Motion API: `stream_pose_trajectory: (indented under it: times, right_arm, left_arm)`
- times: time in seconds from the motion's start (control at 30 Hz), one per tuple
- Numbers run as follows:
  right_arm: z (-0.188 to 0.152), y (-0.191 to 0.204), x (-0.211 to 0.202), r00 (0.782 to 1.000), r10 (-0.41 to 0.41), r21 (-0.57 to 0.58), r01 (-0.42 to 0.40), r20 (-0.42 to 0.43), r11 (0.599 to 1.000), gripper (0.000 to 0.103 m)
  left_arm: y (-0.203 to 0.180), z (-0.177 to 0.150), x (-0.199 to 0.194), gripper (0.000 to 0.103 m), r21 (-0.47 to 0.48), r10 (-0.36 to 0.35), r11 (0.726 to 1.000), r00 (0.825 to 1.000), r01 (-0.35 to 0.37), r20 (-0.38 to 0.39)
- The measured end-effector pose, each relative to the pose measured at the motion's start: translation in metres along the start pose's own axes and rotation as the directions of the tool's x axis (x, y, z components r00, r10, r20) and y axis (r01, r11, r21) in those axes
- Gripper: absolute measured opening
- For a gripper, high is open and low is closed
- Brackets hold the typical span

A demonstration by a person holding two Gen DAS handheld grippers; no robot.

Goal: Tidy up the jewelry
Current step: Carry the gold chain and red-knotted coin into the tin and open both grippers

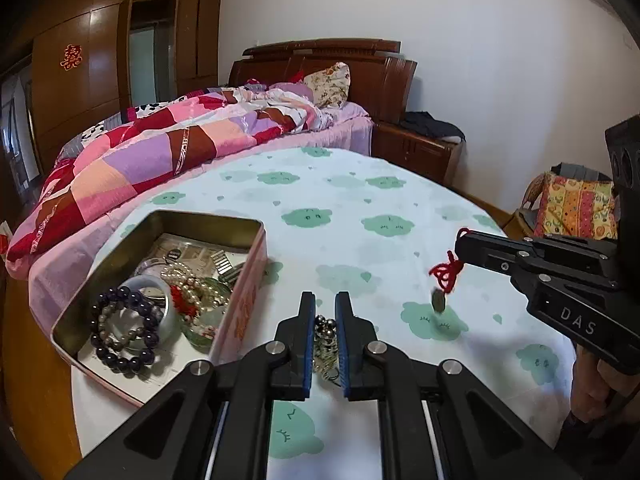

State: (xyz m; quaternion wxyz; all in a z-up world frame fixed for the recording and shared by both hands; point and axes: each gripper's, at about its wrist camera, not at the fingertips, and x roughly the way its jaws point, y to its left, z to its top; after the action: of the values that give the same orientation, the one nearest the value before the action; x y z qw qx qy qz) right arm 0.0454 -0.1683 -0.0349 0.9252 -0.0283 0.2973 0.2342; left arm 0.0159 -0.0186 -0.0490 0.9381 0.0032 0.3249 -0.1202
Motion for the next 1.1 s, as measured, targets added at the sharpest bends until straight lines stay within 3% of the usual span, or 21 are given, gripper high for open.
stream_pose_trajectory:
  times: [0.53, 0.9, 1.1]
  right_arm:
    - [0.046, 0.034, -0.018, 0.992, 0.105, -0.055, -0.102, 0.065, 0.993, 0.004]
    - [0.081, 0.066, -0.011, 0.985, 0.149, -0.14, -0.135, 0.092, 0.981, 0.004]
    - [0.102, 0.078, -0.002, 0.982, 0.163, -0.158, -0.146, 0.1, 0.977, 0.004]
  left_arm:
    - [0.031, 0.035, -0.055, 0.009, -0.053, 0.023, 0.998, 0.993, -0.017, 0.118]
    - [0.074, 0.066, -0.099, 0.009, -0.093, 0.087, 0.993, 0.971, -0.068, 0.224]
    - [0.094, 0.07, -0.098, 0.009, -0.111, 0.11, 0.99, 0.969, -0.087, 0.221]
